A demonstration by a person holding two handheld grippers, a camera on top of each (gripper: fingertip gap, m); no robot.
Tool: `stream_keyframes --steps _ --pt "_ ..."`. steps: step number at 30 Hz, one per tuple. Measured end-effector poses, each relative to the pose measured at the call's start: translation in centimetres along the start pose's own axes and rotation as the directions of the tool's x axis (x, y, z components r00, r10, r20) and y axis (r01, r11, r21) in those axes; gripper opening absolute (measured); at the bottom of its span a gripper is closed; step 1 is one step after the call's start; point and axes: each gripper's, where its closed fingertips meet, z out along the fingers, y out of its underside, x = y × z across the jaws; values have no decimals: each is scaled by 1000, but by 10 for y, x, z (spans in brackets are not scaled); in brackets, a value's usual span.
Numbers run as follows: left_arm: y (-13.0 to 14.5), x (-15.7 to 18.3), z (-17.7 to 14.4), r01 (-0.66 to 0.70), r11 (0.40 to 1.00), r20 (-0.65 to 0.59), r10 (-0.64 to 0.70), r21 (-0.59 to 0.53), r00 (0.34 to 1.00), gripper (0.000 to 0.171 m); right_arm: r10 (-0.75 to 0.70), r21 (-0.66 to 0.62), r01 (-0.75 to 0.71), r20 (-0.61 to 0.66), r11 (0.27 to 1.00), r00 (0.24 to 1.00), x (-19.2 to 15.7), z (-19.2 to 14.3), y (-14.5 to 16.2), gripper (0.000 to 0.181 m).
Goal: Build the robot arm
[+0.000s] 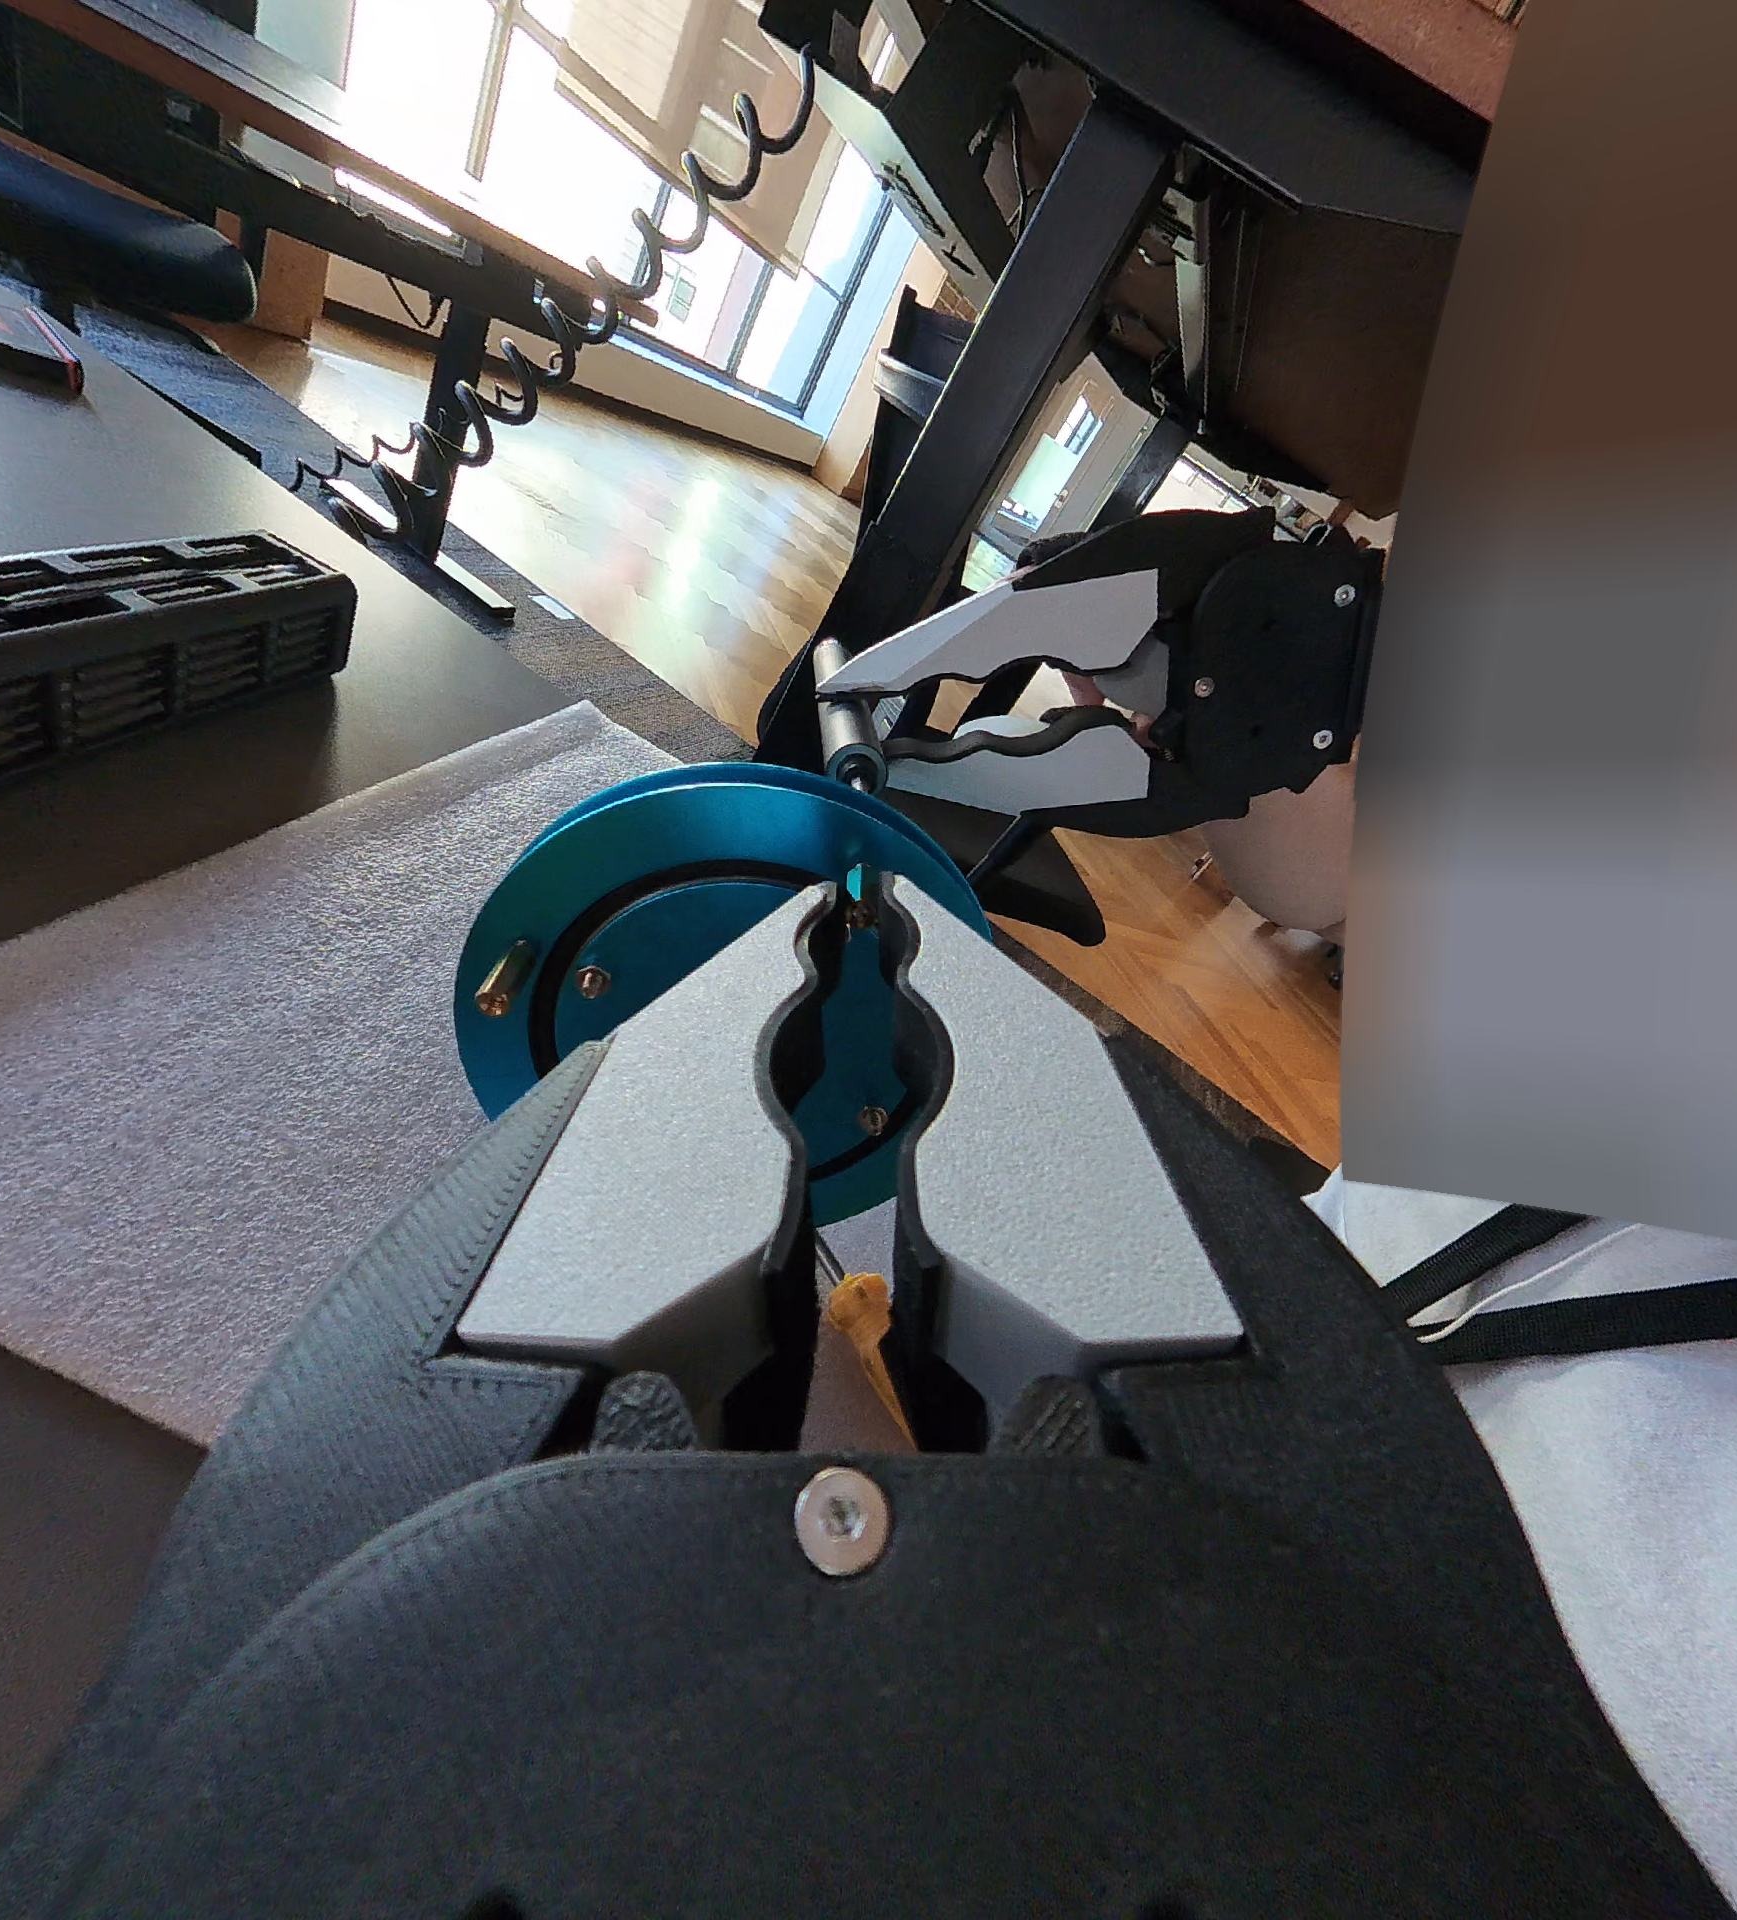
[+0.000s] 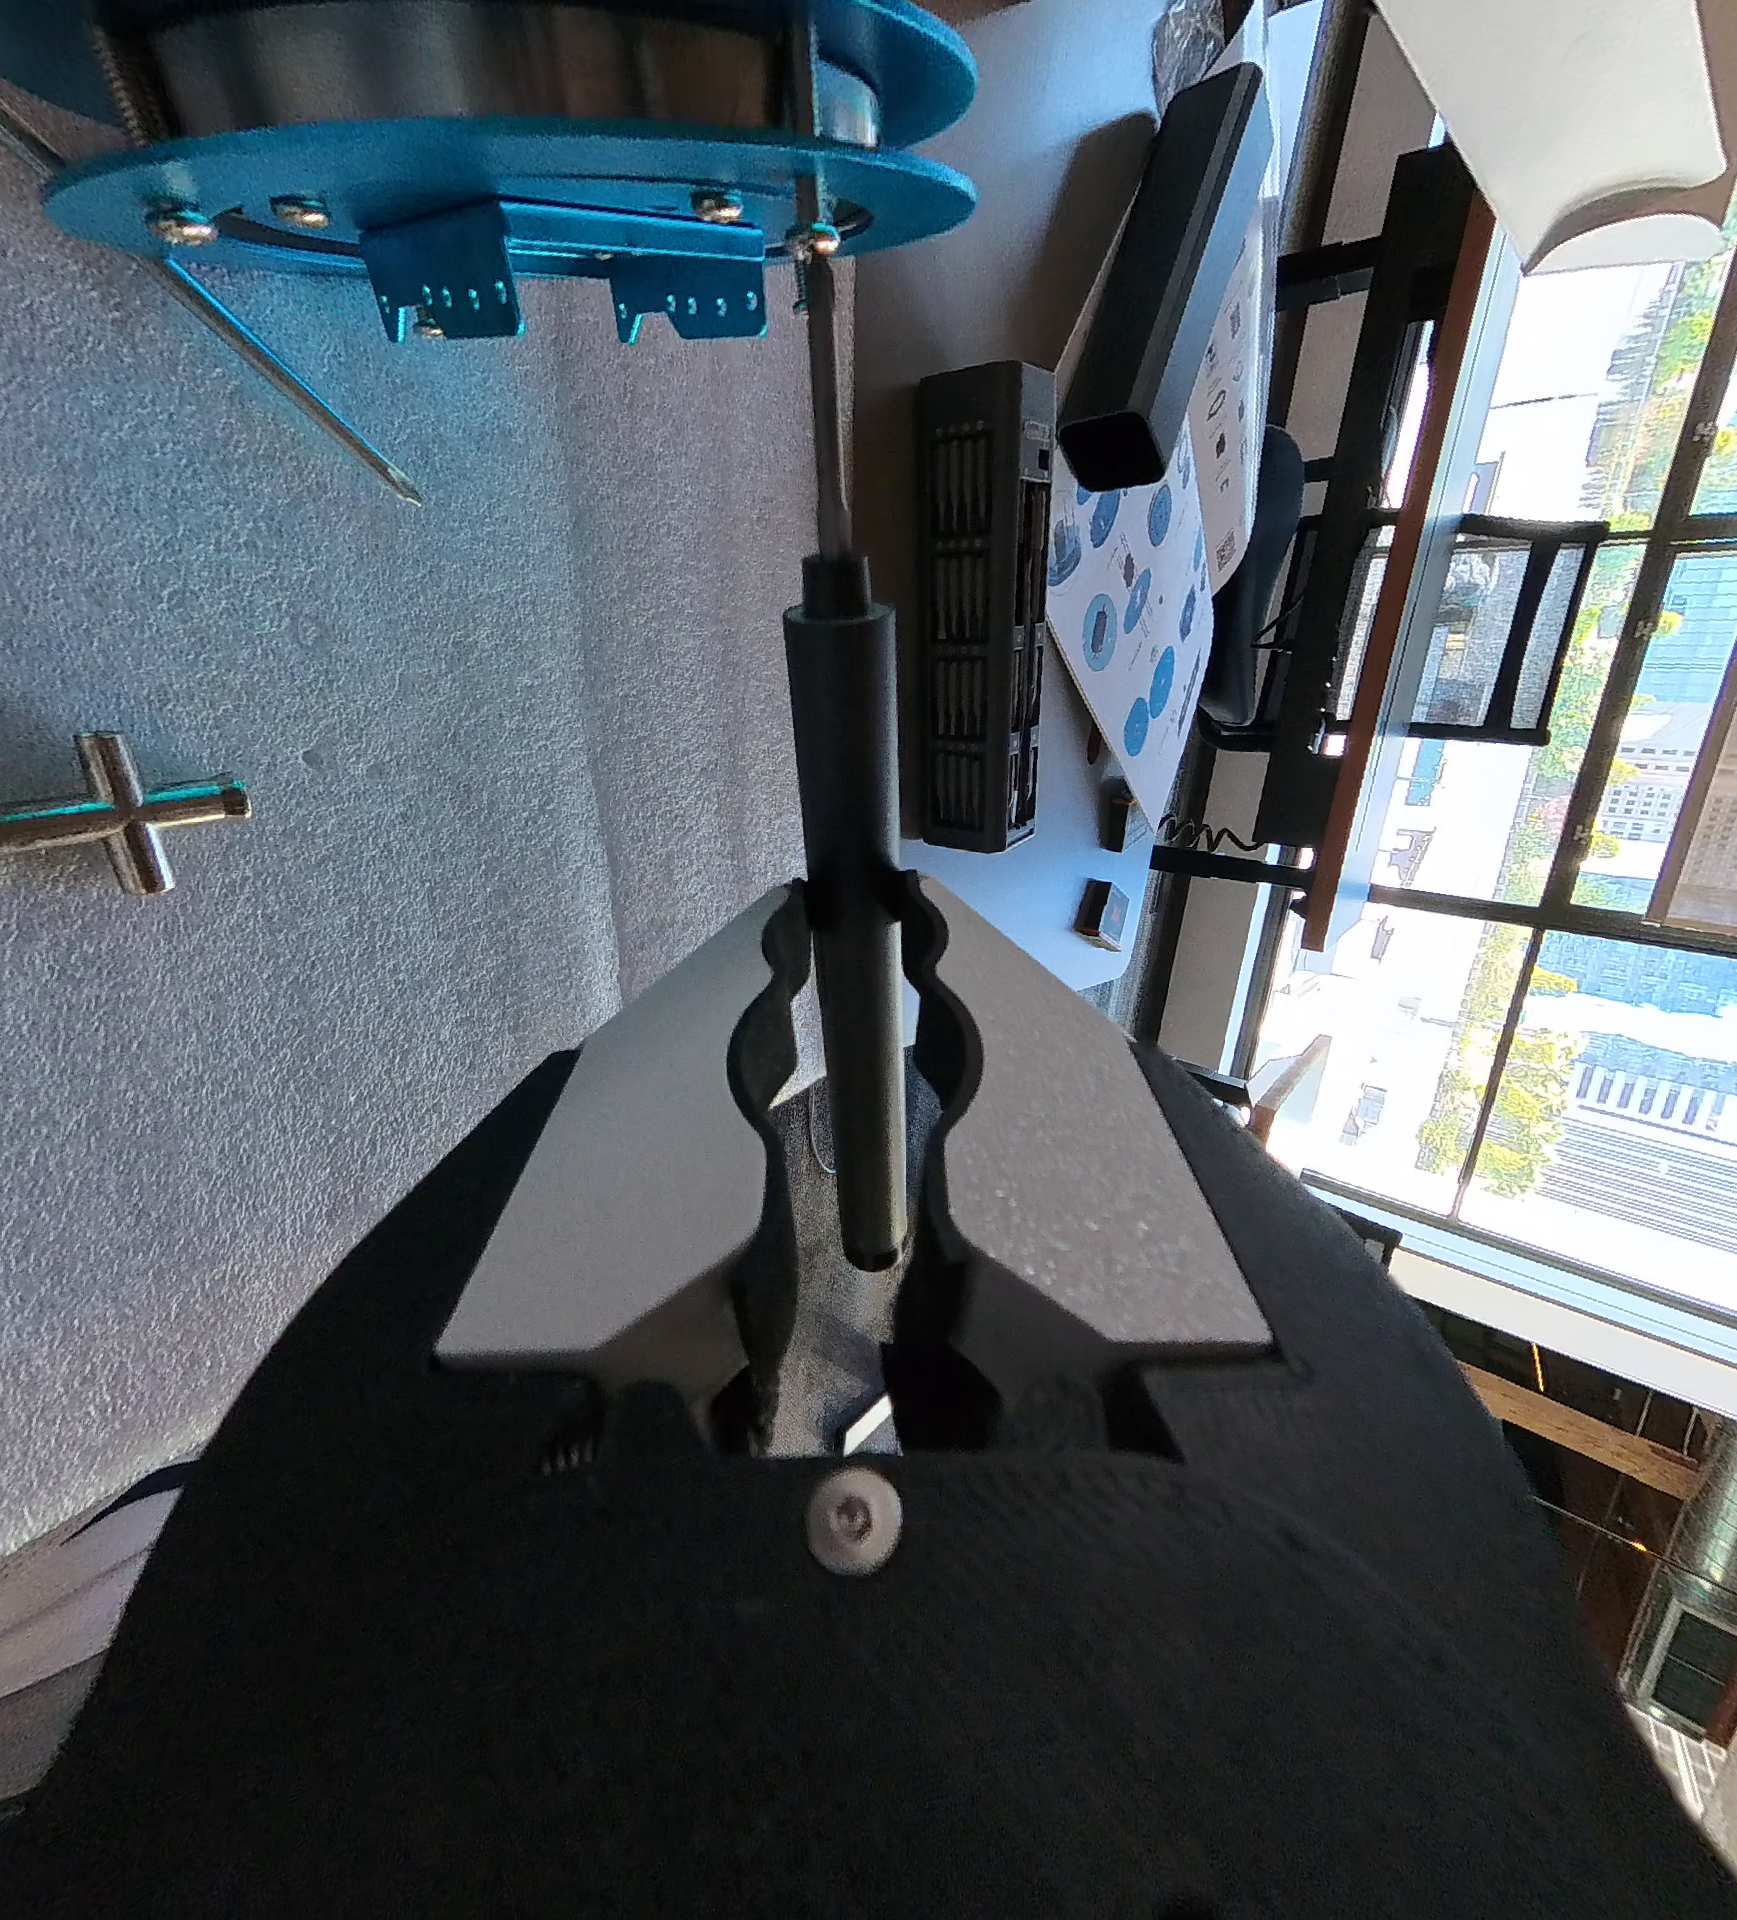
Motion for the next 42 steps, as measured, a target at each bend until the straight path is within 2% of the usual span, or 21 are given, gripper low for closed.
stream_keyframes --steps 21,42 --pt "-1 -2 -4 -2 1000 30 2 16 1000 4 -60 -88 61 13 994 998 4 -5 -5 16" --pt "-1 1 -5 -25 1000 37 24 10 999 4 -76 -123 81 42 989 996 3 -11 -6 16"
